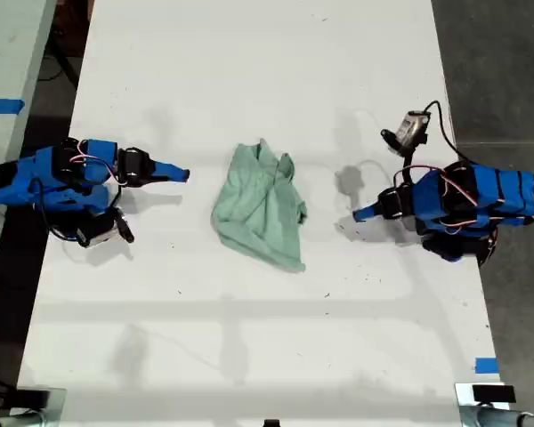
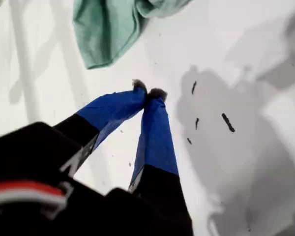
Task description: Fold t shirt
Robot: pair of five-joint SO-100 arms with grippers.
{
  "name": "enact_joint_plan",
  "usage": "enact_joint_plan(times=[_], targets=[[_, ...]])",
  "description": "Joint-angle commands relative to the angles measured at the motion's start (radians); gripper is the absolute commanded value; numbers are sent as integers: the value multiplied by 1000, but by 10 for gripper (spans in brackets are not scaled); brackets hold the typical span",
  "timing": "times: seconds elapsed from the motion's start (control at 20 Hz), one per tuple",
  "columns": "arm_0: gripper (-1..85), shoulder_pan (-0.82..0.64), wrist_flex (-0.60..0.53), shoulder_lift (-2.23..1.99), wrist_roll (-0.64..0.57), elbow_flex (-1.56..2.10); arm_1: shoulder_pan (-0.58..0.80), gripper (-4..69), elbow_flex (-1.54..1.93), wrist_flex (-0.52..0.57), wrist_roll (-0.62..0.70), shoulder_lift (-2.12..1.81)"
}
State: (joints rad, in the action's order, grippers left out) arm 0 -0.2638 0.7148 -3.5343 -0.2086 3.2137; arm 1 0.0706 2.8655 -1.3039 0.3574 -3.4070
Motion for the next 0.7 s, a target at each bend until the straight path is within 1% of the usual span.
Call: enact_joint_plan(times=[0.0,0.05,0.1,0.15,0.2,0.3,0.35,0.4,0.45,0.5,0.55,0.65], targets=[[-3,-44,51,-63,-35,80,11,16,149,23,35,-97],[-3,-91,89,-61,-32,80,31,16,189,31,54,-95],[16,-123,110,-61,-31,80,51,17,229,31,101,-95],[56,-149,123,-61,-31,80,80,29,249,17,158,-94],[57,-175,150,-61,-28,80,120,43,245,-21,239,-95],[57,-225,216,-61,-28,80,144,38,245,-23,360,-95],[58,-252,252,-61,-28,80,138,38,245,-23,344,-95],[57,-268,281,-61,-15,80,127,38,245,-23,235,-95],[61,-278,296,-57,-34,80,114,38,245,-23,195,-95],[84,-241,298,-49,-37,78,100,39,245,-23,204,-95],[91,-175,296,-57,-5,78,91,39,245,-23,235,-95],[90,-98,296,-57,2,78,89,39,245,-23,359,-95]])
